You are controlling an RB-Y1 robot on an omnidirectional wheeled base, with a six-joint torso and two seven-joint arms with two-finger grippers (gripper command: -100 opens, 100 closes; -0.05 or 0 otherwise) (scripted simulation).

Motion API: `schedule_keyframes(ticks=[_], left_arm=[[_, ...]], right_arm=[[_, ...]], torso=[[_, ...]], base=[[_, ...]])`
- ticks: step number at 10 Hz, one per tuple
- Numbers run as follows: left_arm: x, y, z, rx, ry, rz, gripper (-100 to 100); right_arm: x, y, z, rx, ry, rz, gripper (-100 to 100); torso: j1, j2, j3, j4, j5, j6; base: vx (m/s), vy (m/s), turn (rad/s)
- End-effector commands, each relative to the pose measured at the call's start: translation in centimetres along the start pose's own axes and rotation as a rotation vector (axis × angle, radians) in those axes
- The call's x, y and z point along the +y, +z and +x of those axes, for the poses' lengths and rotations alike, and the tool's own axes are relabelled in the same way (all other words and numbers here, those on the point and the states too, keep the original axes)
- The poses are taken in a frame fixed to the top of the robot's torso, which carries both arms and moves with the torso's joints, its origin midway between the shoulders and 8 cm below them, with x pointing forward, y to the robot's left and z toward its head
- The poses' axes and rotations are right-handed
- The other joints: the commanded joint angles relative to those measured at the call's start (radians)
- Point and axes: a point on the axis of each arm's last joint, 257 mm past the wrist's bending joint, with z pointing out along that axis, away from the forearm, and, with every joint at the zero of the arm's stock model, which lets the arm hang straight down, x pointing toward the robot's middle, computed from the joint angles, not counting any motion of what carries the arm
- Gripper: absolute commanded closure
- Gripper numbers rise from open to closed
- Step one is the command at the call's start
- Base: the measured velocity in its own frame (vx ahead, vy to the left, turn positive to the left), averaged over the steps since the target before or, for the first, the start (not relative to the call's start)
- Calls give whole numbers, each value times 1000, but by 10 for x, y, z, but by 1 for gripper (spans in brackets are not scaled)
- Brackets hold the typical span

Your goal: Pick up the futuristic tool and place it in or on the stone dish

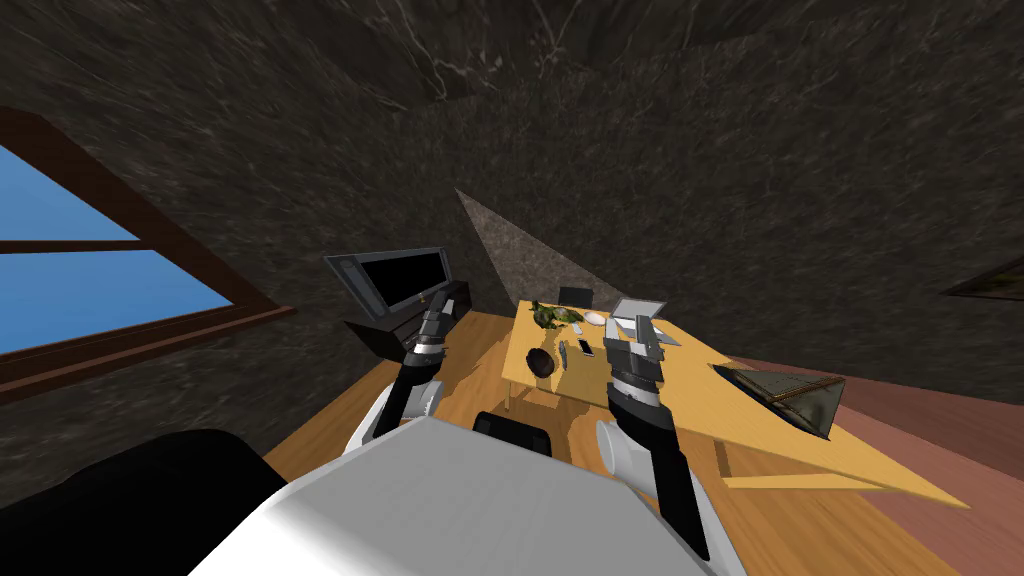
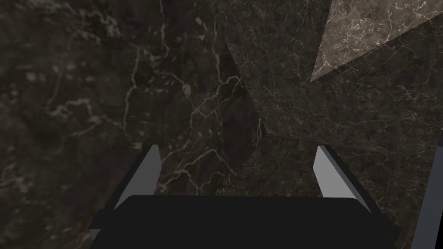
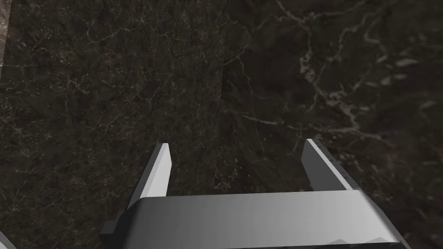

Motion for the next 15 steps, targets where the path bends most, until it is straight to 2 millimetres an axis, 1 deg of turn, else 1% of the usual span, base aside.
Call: schedule_keyframes(ticks=[1,3,5,6,8,9,10,11,12,13,14,15], left_arm=[[0,0,0,0,0,0,0],[0,0,0,0,0,0,0],[0,0,0,0,0,0,0],[0,0,0,0,0,0,0],[0,0,0,0,0,0,0],[0,0,0,0,0,0,0],[0,0,0,0,0,0,0],[0,0,0,0,0,0,0],[0,0,0,0,0,0,0],[0,0,0,0,0,0,0],[0,0,0,0,0,0,0],[0,0,0,0,0,0,0]], right_arm=[[-18,-8,12,48,-1,40,-100],[-43,-21,27,102,2,101,-100],[-71,-41,46,165,9,171,-100],[-77,-44,45,165,8,185,-100],[-109,-74,66,238,17,273,-100],[-116,-79,66,238,15,291,-100],[-129,-95,77,278,21,330,-100],[-137,-101,76,278,19,351,-100],[-137,-101,76,278,19,351,-100],[-151,-122,86,320,24,398,-100],[-157,-127,85,321,22,416,-100],[-171,-151,95,364,26,468,-100]], torso=[[0,0,0,0,0,0],[2,2,1,0,0,0],[4,4,2,1,1,0],[4,4,2,1,1,0],[2,3,2,1,1,0],[3,4,2,1,1,0],[3,4,2,1,1,0],[3,4,2,1,1,0],[2,4,2,1,1,0],[0,2,1,1,0,0],[1,3,2,1,0,0],[1,3,2,1,0,0]], base=[[-19,22,117],[-49,52,142],[-62,55,140],[-42,37,60],[-49,47,171],[-50,42,47],[-62,40,132],[-46,32,74],[-15,12,-19],[-36,23,135],[-40,32,91],[-50,49,160]])
